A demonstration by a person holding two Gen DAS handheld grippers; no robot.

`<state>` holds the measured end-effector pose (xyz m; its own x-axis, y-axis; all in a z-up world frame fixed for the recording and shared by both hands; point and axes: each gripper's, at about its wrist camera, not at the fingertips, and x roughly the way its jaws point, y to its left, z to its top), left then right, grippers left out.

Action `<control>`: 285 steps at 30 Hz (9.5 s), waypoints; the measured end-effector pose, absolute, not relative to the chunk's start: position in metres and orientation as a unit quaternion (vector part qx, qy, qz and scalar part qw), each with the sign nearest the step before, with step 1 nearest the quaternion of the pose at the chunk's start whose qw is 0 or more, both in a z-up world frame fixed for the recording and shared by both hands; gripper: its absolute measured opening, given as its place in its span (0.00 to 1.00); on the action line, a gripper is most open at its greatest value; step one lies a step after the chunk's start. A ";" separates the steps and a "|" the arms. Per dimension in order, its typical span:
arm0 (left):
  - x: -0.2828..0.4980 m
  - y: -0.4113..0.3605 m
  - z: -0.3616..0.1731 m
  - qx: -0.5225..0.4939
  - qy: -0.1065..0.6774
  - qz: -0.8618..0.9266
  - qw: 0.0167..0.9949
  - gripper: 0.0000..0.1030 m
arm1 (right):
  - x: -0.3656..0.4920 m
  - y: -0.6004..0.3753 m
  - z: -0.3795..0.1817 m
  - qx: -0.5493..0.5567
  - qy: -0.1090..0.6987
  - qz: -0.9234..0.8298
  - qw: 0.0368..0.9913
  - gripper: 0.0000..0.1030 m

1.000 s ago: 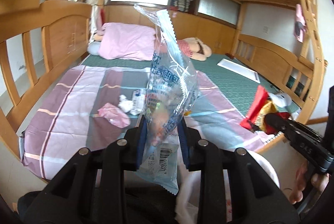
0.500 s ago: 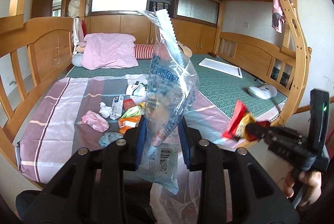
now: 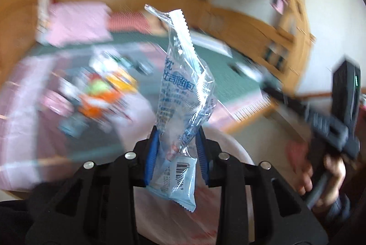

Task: Collect trash
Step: 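Lift both items and open both tools over the white wastebasket, then grasp the light blue face mask with the left tool while the right tool grasps the white cartoon-face bag, then lift the mask and cartoon bag and release both into the wastebasket, then reach down and grasp the orange-and-white bag with the right tool, then grasp the pink plastic bag with the left tool while the right tool lifts the orange bag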

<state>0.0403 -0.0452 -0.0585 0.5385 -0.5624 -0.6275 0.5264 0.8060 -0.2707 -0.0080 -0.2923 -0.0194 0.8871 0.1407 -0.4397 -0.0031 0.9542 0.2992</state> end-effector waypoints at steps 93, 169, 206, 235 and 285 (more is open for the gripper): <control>0.041 0.006 -0.007 0.026 0.212 -0.018 0.977 0.26 | 0.022 -0.201 0.010 -0.010 0.199 0.081 0.977 0.29; 0.174 0.047 -0.125 -0.083 0.413 -0.055 0.905 0.94 | 0.112 -0.235 -0.062 0.111 0.357 0.031 0.927 0.86; 0.228 0.167 -0.191 -0.298 0.404 0.092 0.860 0.94 | 0.319 -0.131 -0.141 0.099 0.492 0.103 0.859 0.01; 0.213 0.202 -0.199 -0.404 0.358 0.158 0.827 0.96 | 0.341 -0.009 -0.201 -0.220 0.491 0.164 0.827 0.25; 0.306 0.171 -0.179 -0.123 0.387 0.111 0.907 0.22 | 0.263 -0.104 -0.147 0.096 0.500 0.144 0.849 0.62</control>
